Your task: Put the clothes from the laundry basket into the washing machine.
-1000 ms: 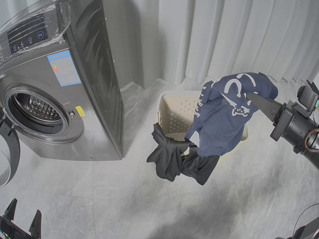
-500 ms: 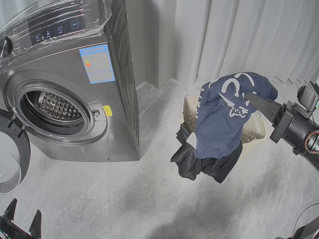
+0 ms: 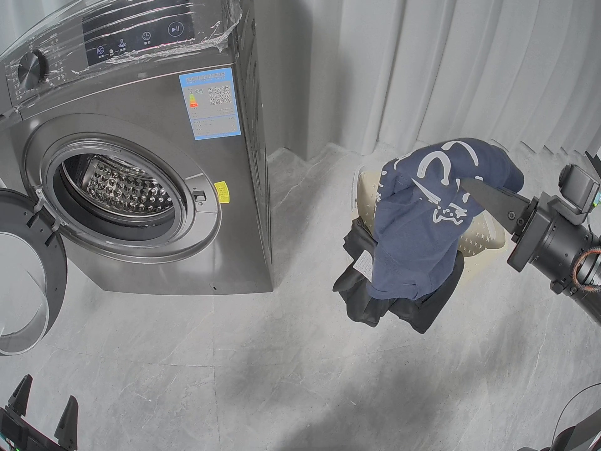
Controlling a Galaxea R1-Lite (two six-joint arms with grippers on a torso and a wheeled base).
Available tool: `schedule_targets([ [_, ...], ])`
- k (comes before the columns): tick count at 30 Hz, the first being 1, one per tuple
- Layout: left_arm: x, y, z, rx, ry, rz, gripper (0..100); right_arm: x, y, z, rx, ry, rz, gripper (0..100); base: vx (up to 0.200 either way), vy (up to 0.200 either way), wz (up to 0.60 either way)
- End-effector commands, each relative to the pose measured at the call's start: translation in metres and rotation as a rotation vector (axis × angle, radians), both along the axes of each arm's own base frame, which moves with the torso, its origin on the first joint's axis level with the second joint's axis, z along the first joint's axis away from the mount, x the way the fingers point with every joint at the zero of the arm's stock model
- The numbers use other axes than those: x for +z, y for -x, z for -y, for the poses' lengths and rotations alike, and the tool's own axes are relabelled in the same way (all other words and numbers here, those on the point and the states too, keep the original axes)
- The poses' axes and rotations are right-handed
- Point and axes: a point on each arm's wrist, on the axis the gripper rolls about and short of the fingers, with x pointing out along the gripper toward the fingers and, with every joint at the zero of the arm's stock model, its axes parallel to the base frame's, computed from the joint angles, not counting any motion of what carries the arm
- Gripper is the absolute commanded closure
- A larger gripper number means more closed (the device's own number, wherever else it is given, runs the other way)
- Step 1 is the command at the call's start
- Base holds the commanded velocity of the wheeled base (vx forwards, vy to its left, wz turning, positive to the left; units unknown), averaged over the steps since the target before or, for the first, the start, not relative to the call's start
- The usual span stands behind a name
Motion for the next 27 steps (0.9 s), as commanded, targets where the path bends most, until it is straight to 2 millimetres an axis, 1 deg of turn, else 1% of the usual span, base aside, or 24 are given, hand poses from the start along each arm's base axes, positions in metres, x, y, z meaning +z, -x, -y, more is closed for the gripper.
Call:
schedule_targets([
  [1, -0.0047, -0.0003, 0.0, 0.0, 0.001, -0.004, 0, -0.0027, -0.0013, -0.0008, -0.001, 0.007, -0.009, 100, 0.0, 0.0, 0.0],
  [6, -0.0047, -0.0003, 0.0, 0.0, 0.001, -0.004, 0, -0.0042, -0.0013, -0.0012, -0.001, 0.01, -0.015, 100, 0.0, 0.0, 0.0],
  [27, -0.0047, -0.0003, 0.0, 0.0, 0.001, -0.004, 0, -0.0088, -0.0013, -0.0012, -0.002, 0.027, -0.025, 100, 0.0, 0.2, 0.0],
])
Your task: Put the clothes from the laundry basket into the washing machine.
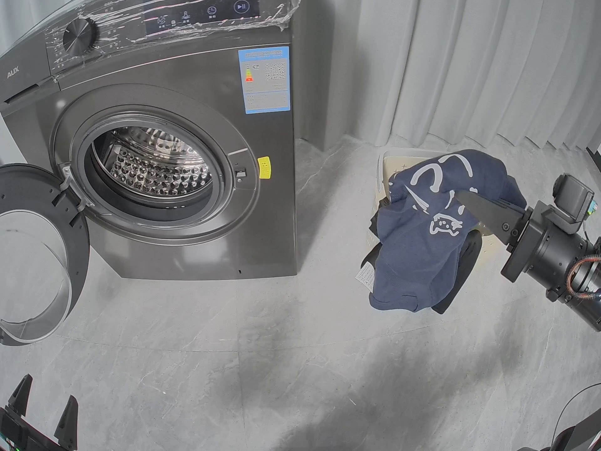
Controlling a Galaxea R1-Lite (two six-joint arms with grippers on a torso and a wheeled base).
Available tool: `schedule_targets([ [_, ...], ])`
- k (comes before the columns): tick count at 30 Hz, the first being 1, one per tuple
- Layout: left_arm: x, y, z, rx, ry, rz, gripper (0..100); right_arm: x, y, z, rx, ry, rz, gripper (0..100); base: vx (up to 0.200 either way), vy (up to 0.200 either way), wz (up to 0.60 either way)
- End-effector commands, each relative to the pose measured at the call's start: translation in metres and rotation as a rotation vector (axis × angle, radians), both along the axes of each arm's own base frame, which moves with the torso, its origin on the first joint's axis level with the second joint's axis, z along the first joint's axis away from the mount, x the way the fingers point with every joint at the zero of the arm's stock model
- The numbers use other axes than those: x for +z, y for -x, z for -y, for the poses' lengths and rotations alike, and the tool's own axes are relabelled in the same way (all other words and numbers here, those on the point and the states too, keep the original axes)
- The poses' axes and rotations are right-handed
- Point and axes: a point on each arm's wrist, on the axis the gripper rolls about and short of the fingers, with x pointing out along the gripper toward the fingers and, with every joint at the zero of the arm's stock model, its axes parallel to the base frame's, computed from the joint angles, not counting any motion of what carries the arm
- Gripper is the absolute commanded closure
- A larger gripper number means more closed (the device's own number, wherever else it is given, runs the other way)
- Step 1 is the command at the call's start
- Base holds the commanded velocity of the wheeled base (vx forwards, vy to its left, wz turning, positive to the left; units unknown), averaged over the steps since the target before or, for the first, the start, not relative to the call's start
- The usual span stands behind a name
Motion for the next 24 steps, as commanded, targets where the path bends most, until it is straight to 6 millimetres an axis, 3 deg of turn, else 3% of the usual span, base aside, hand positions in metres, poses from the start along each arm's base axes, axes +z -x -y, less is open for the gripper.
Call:
schedule_targets([
  [1, -0.005, 0.0, 0.0, 0.001, 0.0, -0.005, 0, 0.0, 0.0, 0.0, 0.0, 0.001, -0.001, 100, 0.0, 0.2, 0.0],
  [6, -0.005, 0.0, 0.0, 0.001, 0.002, -0.005, 0, -0.006, -0.001, -0.001, 0.008, 0.019, -0.02, 100, 0.0, 0.2, 0.0],
  [17, -0.005, 0.0, 0.0, 0.001, 0.003, -0.005, 0, -0.003, -0.005, -0.003, 0.013, 0.008, -0.017, 100, 0.0, 0.0, 0.0],
  [24, -0.005, 0.0, 0.0, 0.001, 0.002, -0.005, 0, -0.012, 0.001, 0.002, 0.039, 0.023, -0.061, 100, 0.0, 0.0, 0.0],
])
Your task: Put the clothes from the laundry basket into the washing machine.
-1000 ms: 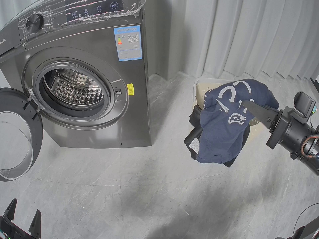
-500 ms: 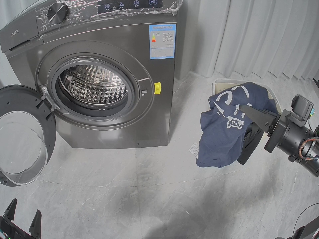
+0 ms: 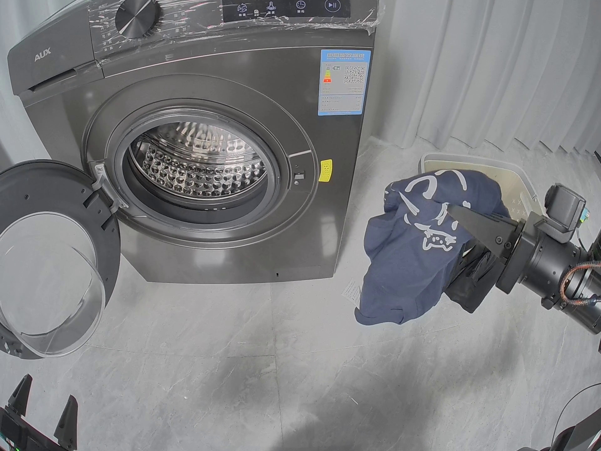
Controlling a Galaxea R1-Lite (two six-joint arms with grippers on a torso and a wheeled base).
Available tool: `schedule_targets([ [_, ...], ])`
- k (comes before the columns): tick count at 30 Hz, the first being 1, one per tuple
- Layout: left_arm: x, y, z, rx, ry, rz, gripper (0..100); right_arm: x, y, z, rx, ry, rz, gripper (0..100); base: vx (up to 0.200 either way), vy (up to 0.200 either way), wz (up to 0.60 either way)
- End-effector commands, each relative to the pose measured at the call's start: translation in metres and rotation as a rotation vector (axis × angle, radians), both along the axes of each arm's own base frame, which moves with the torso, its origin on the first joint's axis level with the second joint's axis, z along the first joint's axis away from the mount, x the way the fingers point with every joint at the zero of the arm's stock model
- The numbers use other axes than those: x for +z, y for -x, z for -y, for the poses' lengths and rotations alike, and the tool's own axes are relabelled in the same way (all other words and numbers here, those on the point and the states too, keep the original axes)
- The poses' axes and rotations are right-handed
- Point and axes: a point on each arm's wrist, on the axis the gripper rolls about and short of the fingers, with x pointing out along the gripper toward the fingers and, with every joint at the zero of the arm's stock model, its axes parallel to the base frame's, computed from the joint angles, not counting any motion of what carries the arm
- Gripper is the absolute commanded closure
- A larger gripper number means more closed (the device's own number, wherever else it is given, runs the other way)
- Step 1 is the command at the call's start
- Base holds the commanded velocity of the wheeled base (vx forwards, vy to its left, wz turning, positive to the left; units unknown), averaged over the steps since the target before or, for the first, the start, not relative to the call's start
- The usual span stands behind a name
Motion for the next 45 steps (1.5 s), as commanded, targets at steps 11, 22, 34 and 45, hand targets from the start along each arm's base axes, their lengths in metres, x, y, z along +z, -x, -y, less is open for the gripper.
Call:
schedule_targets([
  [11, -0.005, 0.0, 0.0, 0.0, 0.0, -0.004, 0, -0.014, 0.001, 0.002, -0.003, 0.03, -0.052, 100, 0.0, 0.2, 0.0],
  [22, -0.005, 0.0, 0.0, 0.0, 0.0, -0.004, 0, -0.008, -0.012, 0.002, -0.011, -0.027, -0.081, 100, 0.0, 0.018, 0.0],
  [34, -0.005, 0.0, 0.0, 0.0, 0.0, -0.004, 0, -0.005, -0.023, 0.009, -0.062, -0.053, -0.09, 100, 0.0, 0.0, 0.0],
  [45, -0.005, 0.0, 0.0, 0.0, 0.0, -0.004, 0, -0.009, -0.027, 0.018, -0.101, -0.067, -0.118, 100, 0.0, 0.0, 0.0],
])
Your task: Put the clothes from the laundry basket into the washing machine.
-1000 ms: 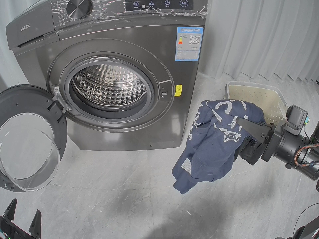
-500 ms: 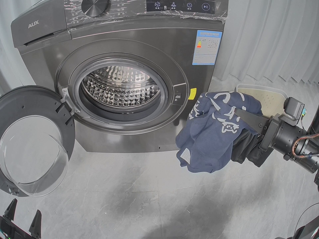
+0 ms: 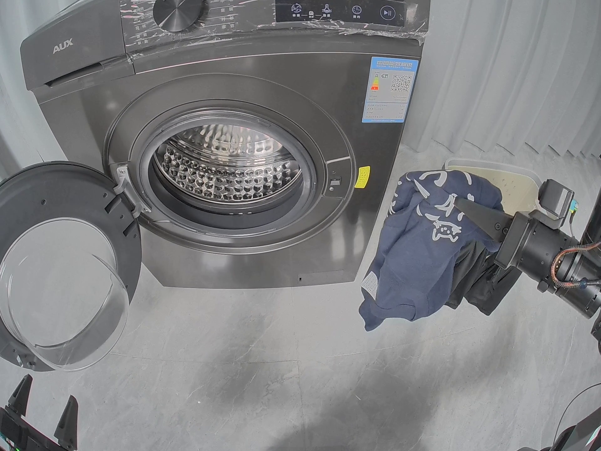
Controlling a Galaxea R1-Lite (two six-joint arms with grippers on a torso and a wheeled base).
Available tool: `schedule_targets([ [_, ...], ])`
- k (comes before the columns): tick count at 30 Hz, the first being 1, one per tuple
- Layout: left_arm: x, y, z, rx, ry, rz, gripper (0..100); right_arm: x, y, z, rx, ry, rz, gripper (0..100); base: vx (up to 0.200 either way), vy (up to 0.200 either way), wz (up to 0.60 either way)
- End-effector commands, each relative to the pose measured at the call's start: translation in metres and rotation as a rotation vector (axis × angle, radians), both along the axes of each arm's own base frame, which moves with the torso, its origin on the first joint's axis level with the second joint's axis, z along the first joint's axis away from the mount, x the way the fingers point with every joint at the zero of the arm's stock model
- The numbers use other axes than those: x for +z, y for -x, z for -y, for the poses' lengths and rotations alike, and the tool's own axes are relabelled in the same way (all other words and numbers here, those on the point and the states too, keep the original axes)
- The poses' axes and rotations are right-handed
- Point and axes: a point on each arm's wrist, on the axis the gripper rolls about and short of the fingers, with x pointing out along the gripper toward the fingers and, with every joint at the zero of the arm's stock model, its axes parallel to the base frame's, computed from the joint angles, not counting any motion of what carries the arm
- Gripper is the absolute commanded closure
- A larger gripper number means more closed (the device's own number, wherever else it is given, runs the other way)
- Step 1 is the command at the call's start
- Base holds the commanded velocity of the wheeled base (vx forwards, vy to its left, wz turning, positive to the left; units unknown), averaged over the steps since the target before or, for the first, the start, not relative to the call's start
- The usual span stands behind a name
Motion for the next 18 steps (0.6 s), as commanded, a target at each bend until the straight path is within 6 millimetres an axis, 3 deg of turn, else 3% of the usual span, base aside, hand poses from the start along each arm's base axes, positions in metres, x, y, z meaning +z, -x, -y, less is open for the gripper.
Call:
schedule_targets([
  [1, -0.0047, -0.0003, 0.0, 0.0, 0.0, -0.004, 0, -0.0015, -0.0004, 0.0018, -0.007, -0.002, -0.008, 100, 0.0, 0.0, 0.0],
  [6, -0.0047, -0.0003, 0.0, 0.0, 0.0, -0.004, 0, -0.0025, 0.0007, 0.0023, -0.006, -0.001, -0.011, 100, 0.0, 0.0, 0.0],
  [12, -0.0047, -0.0003, 0.0, 0.002, 0.0, -0.004, 0, -0.0007, 0.0, 0.0016, -0.003, -0.002, -0.004, 100, 0.0, 0.0, 0.6],
  [18, -0.0047, -0.0003, 0.0, 0.002, 0.0, -0.004, 0, -0.0057, 0.0019, 0.0012, -0.002, 0.011, -0.017, 100, 0.0, 0.0, 0.0],
])
